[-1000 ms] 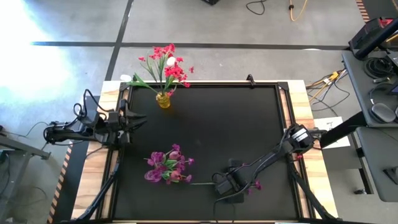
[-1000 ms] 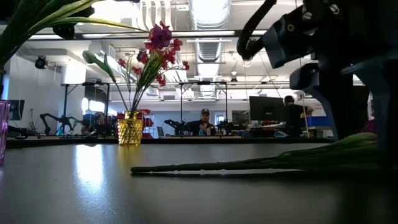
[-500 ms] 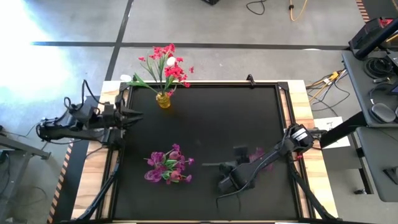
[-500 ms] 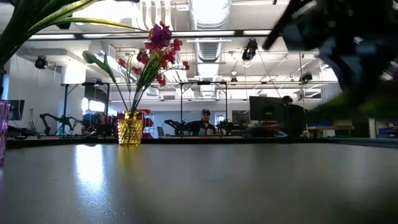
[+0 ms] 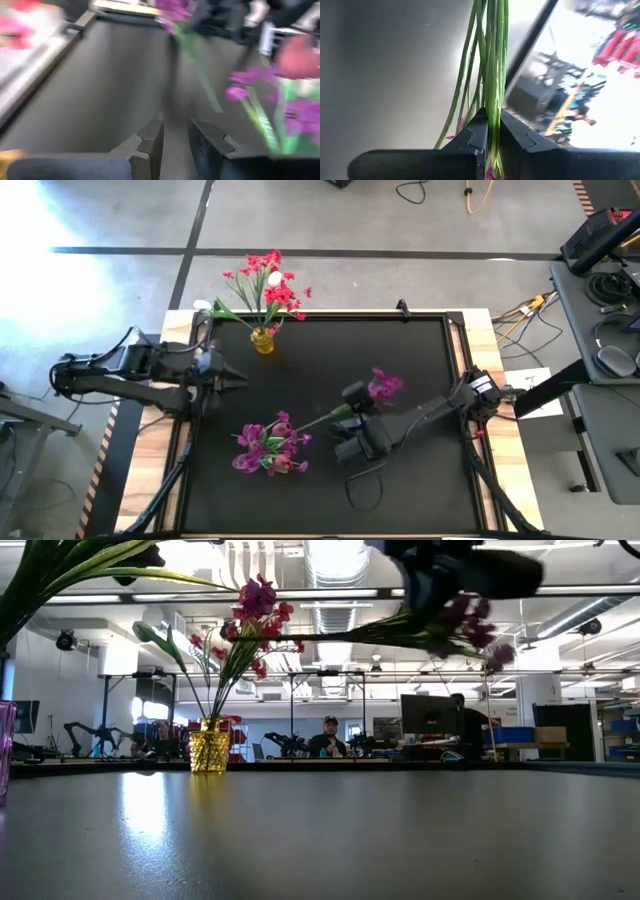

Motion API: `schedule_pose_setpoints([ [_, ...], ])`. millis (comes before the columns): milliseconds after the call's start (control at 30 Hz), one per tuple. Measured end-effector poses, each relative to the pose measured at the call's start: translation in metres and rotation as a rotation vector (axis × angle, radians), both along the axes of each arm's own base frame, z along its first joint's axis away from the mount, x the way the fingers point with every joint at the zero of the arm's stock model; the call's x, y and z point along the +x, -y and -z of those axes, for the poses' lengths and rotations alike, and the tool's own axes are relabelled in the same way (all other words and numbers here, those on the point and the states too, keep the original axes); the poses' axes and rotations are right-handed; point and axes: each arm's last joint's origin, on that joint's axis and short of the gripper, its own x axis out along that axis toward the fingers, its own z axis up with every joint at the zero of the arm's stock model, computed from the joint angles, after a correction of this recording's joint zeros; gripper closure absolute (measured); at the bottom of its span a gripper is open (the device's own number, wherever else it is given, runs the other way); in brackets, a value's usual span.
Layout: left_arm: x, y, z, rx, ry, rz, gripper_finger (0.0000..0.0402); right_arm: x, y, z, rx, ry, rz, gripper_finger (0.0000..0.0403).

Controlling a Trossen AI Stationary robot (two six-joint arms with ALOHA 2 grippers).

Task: Sort flowers into vase by color
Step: Put the violet flowers into the violet vase

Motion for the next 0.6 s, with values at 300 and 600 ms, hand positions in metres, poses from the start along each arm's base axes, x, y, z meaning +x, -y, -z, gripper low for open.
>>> schedule_pose_setpoints([
  [300,0.028,-0.005,-0.015,-0.064,-0.069,0.069,0.0394,0.039,0.029,-0.005,-0.206,0.019,-0.216,0.0381],
  [600,0.059,-0.013,-0.022,-0.131,-0.207,0.056,0.0336,0.072,0.029,-0.019,-0.329,0.118,-0.373,0.0381],
])
